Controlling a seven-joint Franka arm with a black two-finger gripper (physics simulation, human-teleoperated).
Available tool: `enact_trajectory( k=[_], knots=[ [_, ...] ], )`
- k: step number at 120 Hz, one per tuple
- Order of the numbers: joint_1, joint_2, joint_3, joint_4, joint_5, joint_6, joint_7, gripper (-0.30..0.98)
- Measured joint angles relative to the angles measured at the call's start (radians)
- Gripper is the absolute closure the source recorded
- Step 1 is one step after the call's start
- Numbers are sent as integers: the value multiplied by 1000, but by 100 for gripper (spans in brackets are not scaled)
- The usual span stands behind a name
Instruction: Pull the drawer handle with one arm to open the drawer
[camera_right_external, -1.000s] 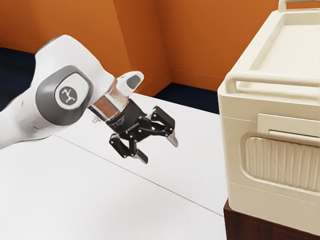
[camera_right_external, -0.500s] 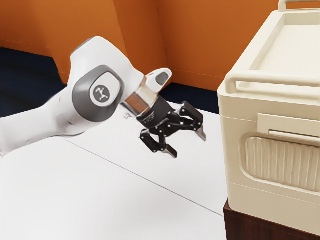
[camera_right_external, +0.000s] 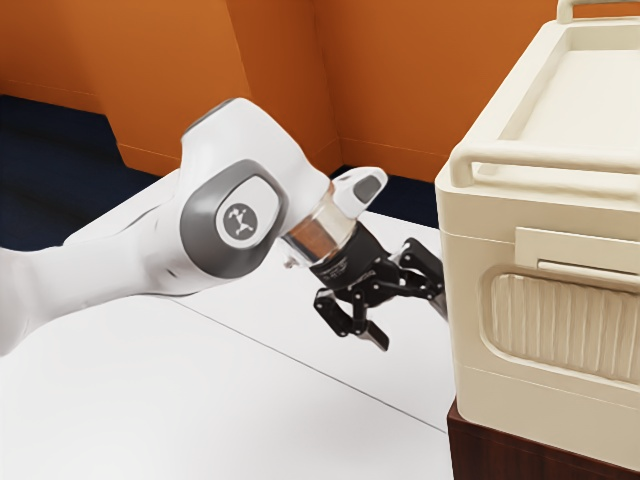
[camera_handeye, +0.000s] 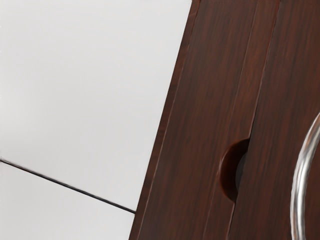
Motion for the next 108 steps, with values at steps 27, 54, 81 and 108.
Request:
enact_trajectory(
  k=[27,54,81,108],
  knots=[
    [13,48,-2,26,11,43,-4,0],
    [-9,124,-3,91,11,86,-8,0],
    [-62,119,-2,84,9,104,-14,0],
    [-52,122,3,77,11,102,-19,0]
  ],
)
